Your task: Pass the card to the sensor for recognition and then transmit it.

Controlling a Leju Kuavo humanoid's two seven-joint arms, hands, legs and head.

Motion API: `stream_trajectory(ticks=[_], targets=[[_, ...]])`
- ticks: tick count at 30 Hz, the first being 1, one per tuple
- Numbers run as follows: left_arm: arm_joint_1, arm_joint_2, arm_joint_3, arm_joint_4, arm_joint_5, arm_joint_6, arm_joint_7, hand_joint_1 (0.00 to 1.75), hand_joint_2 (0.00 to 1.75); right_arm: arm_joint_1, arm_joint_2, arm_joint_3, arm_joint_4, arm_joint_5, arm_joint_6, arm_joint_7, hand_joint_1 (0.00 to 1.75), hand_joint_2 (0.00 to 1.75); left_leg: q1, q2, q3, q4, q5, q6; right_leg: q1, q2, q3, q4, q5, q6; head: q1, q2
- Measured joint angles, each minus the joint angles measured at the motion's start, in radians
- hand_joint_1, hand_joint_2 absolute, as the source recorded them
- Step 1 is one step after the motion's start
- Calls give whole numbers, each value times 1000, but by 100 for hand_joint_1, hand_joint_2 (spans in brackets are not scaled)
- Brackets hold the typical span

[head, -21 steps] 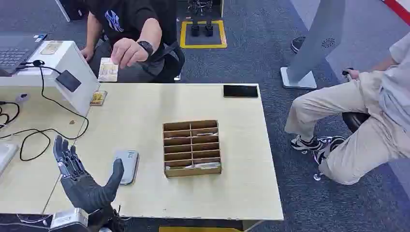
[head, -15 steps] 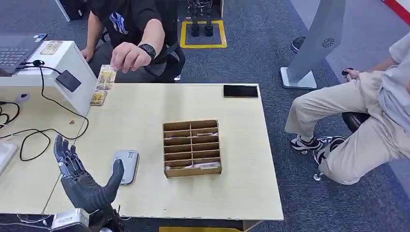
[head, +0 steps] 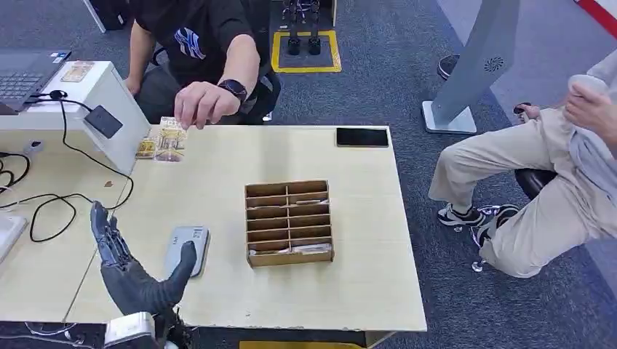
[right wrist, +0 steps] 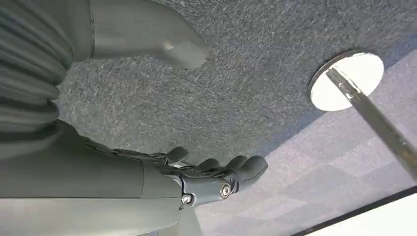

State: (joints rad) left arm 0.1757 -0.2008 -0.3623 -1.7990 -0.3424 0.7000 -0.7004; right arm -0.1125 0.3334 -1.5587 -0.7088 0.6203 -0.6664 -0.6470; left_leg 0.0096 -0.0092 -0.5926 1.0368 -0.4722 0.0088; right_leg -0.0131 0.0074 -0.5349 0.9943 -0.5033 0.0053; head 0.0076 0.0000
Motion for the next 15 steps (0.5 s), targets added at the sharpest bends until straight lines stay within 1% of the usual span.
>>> stream_trajectory(ticks=[1, 2, 3, 4, 6, 10, 14, 15], targets=[[-8, -19, 23, 15, -34, 0, 0, 0, 175, 0, 0, 0, 1, 4, 0, 0, 0, 175, 0, 0, 0, 0, 0, 0, 0, 0, 0, 0, 0, 0, 0, 0], [-15, -34, 39, 26, -52, 0, 0, 0, 0, -1, 0, 0, 2, 12, 0, -2, 0, 175, 0, 0, 0, 0, 0, 0, 0, 0, 0, 0, 0, 0, 0, 0], [-26, -49, 54, 39, -66, 0, 0, 0, 0, -1, 0, 0, 3, 16, 0, -4, 0, 175, 0, 0, 0, 0, 0, 0, 0, 0, 0, 0, 0, 0, -1, 0], [-40, -64, 69, 56, -82, 0, 0, 0, 175, -1, 0, 0, 4, 21, 0, -6, 0, 175, 0, 0, 0, 0, 0, 0, 0, 0, 0, 0, 0, 0, 0, 0], [-59, -72, 88, 86, -135, 0, 13, 0, 175, -3, 0, 0, 10, 41, 0, -18, 0, 175, 0, 0, 1, 0, 0, 0, 0, 0, 0, 0, 0, 0, -1, 0], [-112, -75, 131, 143, -260, 0, 71, 0, 175, -7, 0, 0, 28, 69, 0, -28, 0, 175, 0, 0, 1, 0, 0, 0, 0, 0, 0, 0, 0, 0, -1, 0], [-139, -76, 153, 177, -282, 0, 81, 0, 175, -10, 0, 0, 39, 69, 0, -29, 0, 175, 0, 0, 1, 0, 0, 0, 0, 1, 0, 0, 0, 0, -1, 0], [-144, -76, 159, 181, -305, 0, 80, 0, 175, -11, 0, 0, 43, 71, 0, -30, 0, 175, 0, 0, 1, 0, 0, 0, 0, 1, 0, 0, 0, 0, -1, 0]])
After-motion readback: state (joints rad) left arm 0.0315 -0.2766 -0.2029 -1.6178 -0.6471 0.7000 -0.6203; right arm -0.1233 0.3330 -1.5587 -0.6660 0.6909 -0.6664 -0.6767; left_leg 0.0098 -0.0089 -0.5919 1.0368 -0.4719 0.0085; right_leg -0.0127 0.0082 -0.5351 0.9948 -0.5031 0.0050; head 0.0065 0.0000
